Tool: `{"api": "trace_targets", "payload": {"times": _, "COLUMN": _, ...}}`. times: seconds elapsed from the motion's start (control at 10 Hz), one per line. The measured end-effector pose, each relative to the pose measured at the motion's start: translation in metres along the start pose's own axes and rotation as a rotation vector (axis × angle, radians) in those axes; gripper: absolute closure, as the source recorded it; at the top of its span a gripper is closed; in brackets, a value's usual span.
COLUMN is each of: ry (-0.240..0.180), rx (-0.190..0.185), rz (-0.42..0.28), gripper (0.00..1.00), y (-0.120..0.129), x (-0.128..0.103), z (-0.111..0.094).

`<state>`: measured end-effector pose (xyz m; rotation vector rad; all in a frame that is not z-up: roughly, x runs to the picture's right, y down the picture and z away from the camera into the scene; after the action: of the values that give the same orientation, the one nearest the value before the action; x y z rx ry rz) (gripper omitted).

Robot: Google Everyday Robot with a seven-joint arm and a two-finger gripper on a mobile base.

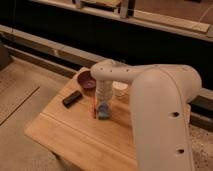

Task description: Wipe the white sponge on the table

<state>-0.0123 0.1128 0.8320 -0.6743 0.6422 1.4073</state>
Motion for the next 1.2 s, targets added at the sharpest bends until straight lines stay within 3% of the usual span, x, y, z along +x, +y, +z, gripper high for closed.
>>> {"api": "trace_targets", "payload": {"times": 0.2, "ry": -0.023, "rx": 0.041, "rz": -0.045, "gripper": 1.00, "y": 0.008, "x": 0.018, "z": -0.002}}
{"api": "trace_targets", "payload": {"times": 0.5, "ry": -0.013, "rx": 0.085, "rz": -0.030, "gripper": 1.00, "y": -0.007, "x": 0.037, "z": 0.002}}
{"api": "trace_targets", "payload": {"times": 0.8, "ry": 0.047, "rx": 0.104, "rz": 0.073, "gripper": 1.00, "y": -0.047, "x": 0.052, "z": 0.010}}
{"api": "trace_targets", "payload": {"times": 1.2, "ry": 0.066, "rx": 0.095, "rz": 0.215, "gripper": 1.00, "y": -0.086, "x": 0.030, "z": 0.002}}
